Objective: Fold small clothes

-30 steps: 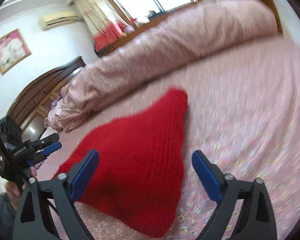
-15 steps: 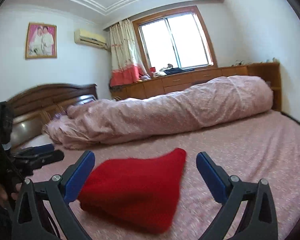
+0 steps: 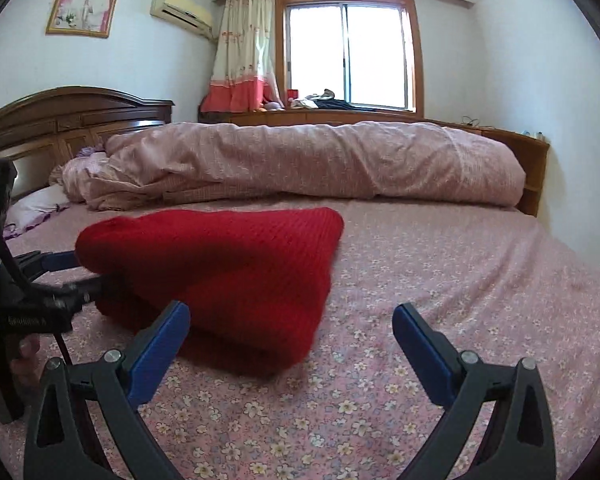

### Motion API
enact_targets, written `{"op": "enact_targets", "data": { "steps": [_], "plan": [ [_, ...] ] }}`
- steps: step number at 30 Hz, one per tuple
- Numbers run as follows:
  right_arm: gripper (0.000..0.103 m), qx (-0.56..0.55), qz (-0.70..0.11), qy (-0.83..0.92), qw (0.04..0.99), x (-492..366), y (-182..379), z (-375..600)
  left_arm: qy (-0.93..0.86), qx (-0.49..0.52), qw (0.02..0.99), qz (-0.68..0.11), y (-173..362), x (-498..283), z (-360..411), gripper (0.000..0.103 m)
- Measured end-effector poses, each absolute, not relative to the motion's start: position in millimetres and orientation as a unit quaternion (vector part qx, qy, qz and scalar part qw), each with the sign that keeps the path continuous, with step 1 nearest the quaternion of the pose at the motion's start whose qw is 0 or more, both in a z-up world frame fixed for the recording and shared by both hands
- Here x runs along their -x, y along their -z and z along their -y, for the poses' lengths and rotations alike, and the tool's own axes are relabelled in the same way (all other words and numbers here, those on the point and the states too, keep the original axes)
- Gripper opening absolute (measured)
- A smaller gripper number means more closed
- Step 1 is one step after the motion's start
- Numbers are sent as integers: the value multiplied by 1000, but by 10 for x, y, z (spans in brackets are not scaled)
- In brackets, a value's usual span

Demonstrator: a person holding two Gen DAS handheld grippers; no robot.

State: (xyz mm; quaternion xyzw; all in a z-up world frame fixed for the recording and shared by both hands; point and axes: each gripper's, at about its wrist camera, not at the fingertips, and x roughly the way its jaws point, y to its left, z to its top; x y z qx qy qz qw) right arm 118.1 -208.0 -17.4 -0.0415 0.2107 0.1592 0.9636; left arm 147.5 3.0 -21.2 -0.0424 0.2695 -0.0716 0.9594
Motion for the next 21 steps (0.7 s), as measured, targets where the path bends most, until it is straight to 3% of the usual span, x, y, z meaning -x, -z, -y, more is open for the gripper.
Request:
{"op": "enact_targets", "data": {
  "steps": [9, 21],
  "plan": [
    [103, 35, -220, -161, 961, -1224, 191, 2095, 83, -6, 960, -266, 201, -1449, 187, 96],
    [103, 44, -231, -162, 958, -1262, 218, 2050, 87, 3, 958, -274, 213, -1461, 183, 96]
  ]
}}
